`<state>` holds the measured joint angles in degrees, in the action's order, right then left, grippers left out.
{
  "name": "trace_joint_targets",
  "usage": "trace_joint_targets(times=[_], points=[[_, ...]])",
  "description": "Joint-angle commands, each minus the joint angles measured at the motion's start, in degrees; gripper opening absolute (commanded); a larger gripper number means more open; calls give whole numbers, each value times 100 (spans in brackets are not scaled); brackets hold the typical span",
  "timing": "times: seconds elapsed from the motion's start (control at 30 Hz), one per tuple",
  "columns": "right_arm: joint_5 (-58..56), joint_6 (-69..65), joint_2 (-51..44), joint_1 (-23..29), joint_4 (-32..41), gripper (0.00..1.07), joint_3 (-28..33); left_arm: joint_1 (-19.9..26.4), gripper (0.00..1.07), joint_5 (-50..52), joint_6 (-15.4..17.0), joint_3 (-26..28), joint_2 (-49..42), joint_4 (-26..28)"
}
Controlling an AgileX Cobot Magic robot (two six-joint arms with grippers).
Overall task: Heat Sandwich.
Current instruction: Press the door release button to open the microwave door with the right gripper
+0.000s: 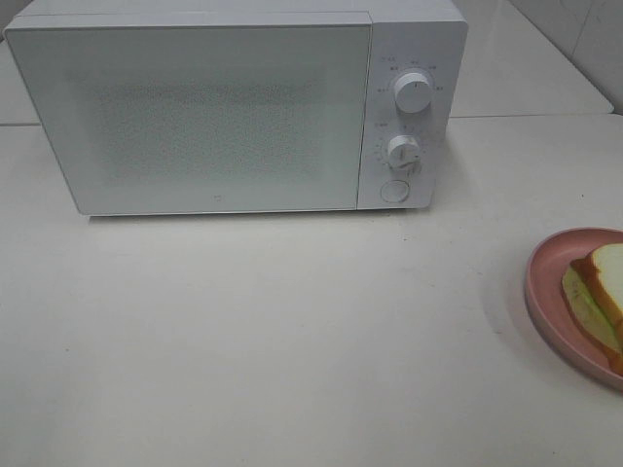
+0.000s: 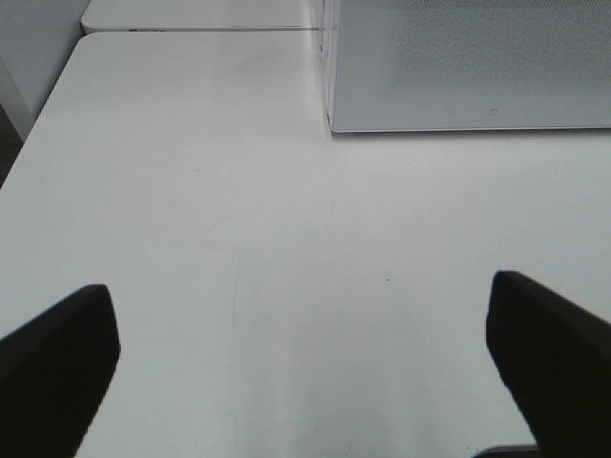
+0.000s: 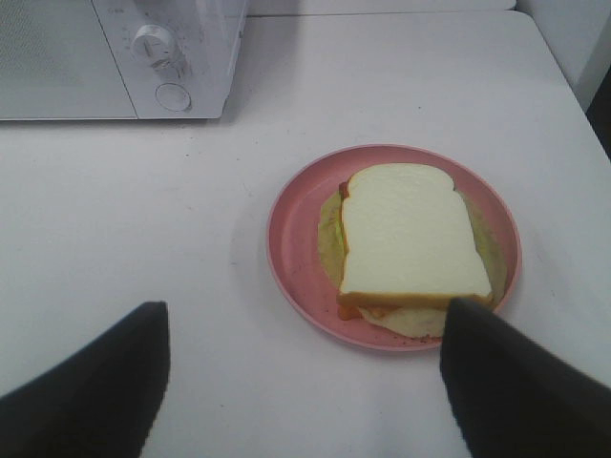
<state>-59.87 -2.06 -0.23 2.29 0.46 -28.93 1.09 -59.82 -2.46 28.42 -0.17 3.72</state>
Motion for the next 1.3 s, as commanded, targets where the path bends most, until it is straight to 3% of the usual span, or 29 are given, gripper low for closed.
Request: trace_joint_targets(times=[0.03,0.6,0.77,1.3], points=[[52,-6,-149,-17,6,75,0,0,100,46,0,-11,-160,23],[103,-6,-97,-17,11,75,-115,0,100,46,0,-11,-160,23],[149,-6,413,-17,6,75,-390,0,100,46,0,-11,-160,23],[1157,-6,1725,-17,6,75,-372,0,100,46,0,-11,-160,23]])
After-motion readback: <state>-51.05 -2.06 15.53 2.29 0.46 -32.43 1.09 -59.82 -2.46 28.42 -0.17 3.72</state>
